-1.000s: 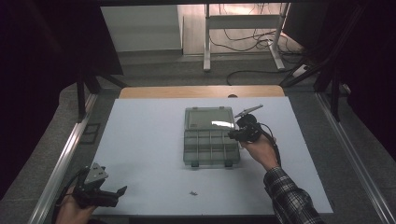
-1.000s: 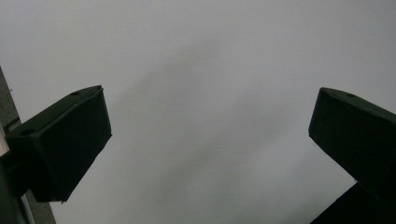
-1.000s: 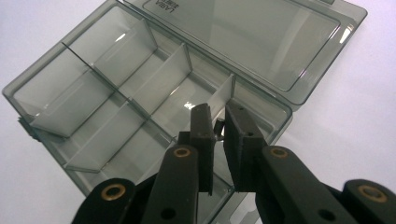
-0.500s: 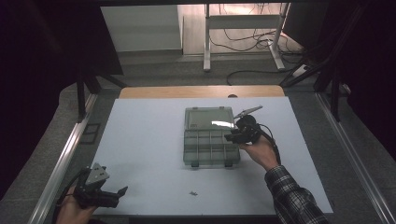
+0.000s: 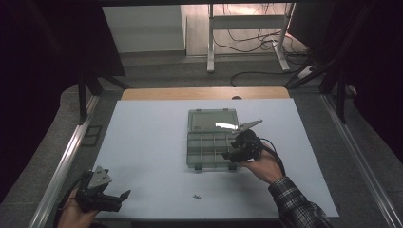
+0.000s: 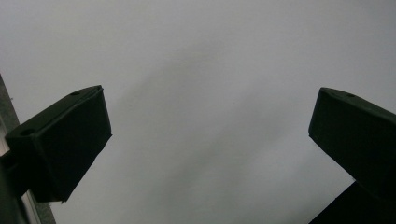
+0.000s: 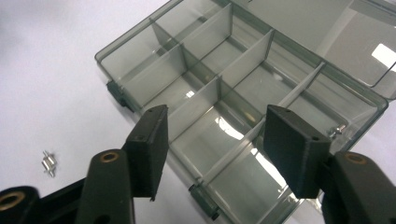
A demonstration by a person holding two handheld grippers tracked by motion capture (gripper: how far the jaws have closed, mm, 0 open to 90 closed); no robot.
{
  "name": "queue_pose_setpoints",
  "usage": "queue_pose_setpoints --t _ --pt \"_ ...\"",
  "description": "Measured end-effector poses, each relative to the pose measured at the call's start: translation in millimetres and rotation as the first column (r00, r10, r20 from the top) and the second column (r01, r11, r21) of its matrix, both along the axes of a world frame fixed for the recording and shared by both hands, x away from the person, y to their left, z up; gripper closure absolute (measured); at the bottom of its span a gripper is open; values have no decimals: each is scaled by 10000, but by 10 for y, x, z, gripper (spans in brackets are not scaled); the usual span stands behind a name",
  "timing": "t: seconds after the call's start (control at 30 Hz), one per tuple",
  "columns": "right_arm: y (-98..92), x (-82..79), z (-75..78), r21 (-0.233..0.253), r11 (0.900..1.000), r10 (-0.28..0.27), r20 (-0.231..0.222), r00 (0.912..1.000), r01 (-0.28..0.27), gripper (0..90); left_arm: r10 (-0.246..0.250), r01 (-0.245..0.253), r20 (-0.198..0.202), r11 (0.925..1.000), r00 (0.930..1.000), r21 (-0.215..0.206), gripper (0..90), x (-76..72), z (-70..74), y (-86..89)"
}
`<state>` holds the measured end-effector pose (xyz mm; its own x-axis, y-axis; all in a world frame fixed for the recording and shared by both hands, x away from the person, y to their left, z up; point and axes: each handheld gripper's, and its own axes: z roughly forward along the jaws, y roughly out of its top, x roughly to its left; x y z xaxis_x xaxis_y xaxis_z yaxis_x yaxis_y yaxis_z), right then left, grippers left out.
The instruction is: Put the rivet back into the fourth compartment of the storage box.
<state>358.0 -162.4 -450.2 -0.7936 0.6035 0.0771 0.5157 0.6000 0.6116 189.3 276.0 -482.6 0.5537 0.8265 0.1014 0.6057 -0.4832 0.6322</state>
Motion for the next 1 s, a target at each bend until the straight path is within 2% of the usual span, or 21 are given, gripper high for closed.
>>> queue_pose_setpoints --t 0.17,0.57,0.7,1.0 --pt "35 -100 25 -196 9997 155 -3 9999 -155 358 4 -4 -6 10000 10000 -4 0 0 -2 2" --pt "135 -337 49 -66 9984 562 -455 9974 -565 285 -1 1 -10 10000 10000 0 0 -1 -1 2" --pt "180 -402 29 -57 9969 781 -453 9959 -784 220 -10 10 -24 10000 10000 12 0 -1 -3 1" --pt "316 -557 -72 -374 9905 1292 -795 9884 -1325 98 -77 78 -97 9999 9999 79 0 2 -10 -6"
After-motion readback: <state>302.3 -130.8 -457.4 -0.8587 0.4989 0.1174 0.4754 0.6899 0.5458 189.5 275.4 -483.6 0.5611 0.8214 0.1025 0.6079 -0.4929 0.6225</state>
